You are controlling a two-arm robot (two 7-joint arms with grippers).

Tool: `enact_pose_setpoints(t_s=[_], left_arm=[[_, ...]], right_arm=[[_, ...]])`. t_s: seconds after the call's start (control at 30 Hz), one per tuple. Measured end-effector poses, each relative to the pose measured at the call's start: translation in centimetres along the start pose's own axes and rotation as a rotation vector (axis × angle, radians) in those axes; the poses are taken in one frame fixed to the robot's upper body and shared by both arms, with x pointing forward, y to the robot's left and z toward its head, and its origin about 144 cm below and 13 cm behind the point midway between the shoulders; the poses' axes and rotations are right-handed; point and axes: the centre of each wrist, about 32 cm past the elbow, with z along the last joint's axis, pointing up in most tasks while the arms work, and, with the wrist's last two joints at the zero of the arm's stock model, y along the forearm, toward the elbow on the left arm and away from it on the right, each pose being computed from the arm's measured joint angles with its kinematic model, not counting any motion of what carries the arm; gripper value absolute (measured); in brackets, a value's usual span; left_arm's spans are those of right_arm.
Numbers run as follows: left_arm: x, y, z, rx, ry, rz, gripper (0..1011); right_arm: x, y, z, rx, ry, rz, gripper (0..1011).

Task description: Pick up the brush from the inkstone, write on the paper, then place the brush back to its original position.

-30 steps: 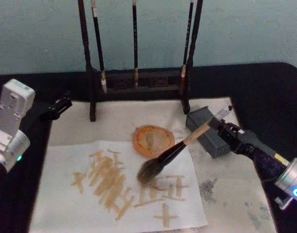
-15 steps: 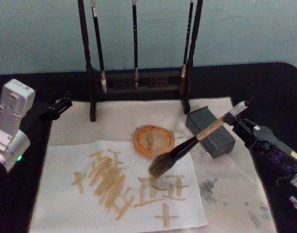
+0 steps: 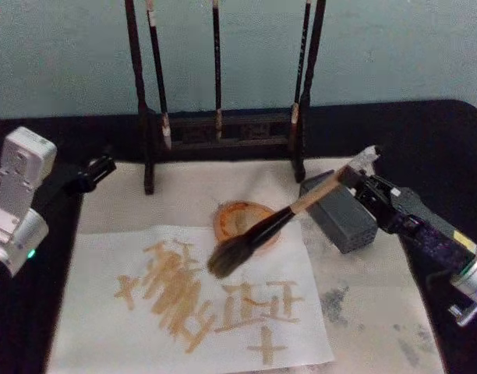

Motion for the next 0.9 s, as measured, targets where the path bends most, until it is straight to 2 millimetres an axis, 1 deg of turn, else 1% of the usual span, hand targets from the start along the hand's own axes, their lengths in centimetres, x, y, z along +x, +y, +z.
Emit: enact_pose_setpoints(t_s=[0.2, 0.43, 0.77, 0.9], left_arm=[[0.0, 0.0, 0.0, 0.0, 0.0, 0.0, 1002], [0.0, 0.0, 0.0, 0.0, 0.0, 0.0, 1000], [0.0, 0.0, 0.0, 0.0, 0.0, 0.0, 1002], [0.0, 0.0, 0.0, 0.0, 0.0, 0.0, 1002]], right_arm=[[0.0, 1.1, 0.0, 0.013, 0.007, 0.019, 156], [1.1, 2.1, 0.0, 0.04, 0.034, -0.008, 156], [3.5, 2.5, -0.4, 0.091, 0.128, -0.061, 156], [4.9, 2.7, -0.6, 0.11, 0.17, -0.078, 156]])
